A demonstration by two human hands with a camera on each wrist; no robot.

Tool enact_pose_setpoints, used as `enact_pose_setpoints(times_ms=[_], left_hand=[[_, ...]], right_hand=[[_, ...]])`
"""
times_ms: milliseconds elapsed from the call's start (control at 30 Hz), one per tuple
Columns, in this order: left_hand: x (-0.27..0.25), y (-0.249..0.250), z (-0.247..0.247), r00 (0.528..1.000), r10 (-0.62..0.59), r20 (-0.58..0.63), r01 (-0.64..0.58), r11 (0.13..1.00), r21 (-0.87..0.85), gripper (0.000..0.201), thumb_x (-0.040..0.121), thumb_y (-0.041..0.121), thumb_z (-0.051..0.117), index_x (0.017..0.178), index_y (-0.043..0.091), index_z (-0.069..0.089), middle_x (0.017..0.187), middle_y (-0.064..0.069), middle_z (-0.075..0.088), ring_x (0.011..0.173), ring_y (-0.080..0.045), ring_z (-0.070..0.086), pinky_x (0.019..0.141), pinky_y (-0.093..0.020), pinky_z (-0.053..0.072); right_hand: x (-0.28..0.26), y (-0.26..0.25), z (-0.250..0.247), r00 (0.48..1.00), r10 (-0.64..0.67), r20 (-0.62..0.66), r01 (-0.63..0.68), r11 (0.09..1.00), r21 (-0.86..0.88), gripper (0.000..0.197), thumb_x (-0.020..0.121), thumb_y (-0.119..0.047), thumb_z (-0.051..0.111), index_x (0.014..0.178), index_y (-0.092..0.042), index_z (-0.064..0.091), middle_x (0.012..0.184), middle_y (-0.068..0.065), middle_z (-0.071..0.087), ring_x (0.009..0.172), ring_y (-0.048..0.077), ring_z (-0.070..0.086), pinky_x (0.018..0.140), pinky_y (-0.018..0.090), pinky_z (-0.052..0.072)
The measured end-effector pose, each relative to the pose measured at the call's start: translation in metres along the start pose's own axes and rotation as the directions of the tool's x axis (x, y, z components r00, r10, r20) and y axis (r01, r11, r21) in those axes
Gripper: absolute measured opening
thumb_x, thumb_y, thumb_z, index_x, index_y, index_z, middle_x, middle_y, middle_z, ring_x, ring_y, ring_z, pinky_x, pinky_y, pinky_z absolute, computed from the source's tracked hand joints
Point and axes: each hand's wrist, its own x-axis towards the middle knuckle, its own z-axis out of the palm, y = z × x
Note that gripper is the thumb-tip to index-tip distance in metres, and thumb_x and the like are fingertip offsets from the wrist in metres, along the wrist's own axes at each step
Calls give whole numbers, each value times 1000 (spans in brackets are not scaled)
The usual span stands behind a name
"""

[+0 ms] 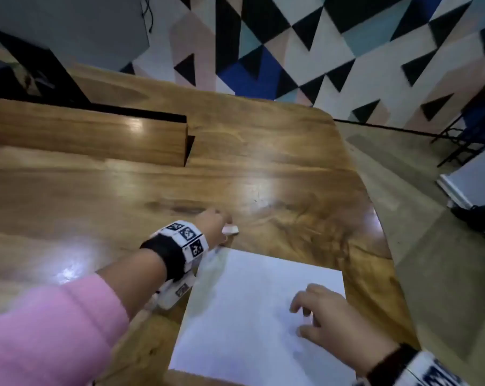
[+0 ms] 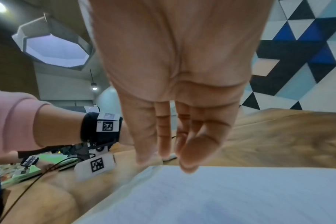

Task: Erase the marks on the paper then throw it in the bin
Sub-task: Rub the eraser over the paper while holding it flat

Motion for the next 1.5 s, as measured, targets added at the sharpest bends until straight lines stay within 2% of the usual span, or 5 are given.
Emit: enact_pose_setpoints(times_ms=[133, 367, 600, 1167, 1500], left_hand=[[13, -3, 8, 998, -54, 21, 54, 998, -23, 41, 83, 20, 59, 121, 12, 47, 126, -18, 43, 111, -38, 50, 91, -39, 42], [12, -17, 18, 997, -10, -74, 1, 992, -128, 23, 79, 12, 63, 99, 6, 55, 111, -17, 57, 103, -31, 51, 77, -33, 39], [-27, -51, 18, 990, -63, -122, 19, 942, -336, 17, 71, 11, 68, 68, 18, 52, 67, 6, 55, 72, -18, 54, 60, -29, 44], [-73, -45, 51, 992, -103, -79, 58, 895, -442, 32, 71, 3, 64, 94, 25, 64, 78, 2, 62, 70, -10, 51, 64, -19, 40], [-59, -22, 42, 988, -79, -131, 36, 951, -306, 16, 71, 32, 72, 83, 21, 71, 64, 8, 57, 66, -11, 53, 51, -12, 34]], right_hand=[[26, -3, 2, 999, 5, -33, -5, 1000, 7, 46, 81, -33, 67, 122, -33, 47, 113, -11, 39, 97, 6, 51, 80, 19, 41], [67, -11, 22, 999, 30, -38, -33, 997, -76, 99, 70, -44, 75, 147, -32, 13, 151, -5, 11, 139, 17, 11, 113, 32, 23], [91, -9, 27, 989, 143, -49, -148, 982, -119, 117, 62, -50, 78, 148, -28, 2, 153, -3, 6, 140, 20, 8, 114, 32, 19], [94, -22, 39, 1000, -23, 1, 22, 979, -205, 102, 69, -51, 68, 146, -41, 0, 153, -12, -8, 140, 15, -10, 116, 36, 1], [111, -28, 52, 995, -80, -59, 64, 970, -235, 101, 65, -68, 62, 144, -46, 2, 150, -14, 1, 132, 15, 2, 108, 42, 8]])
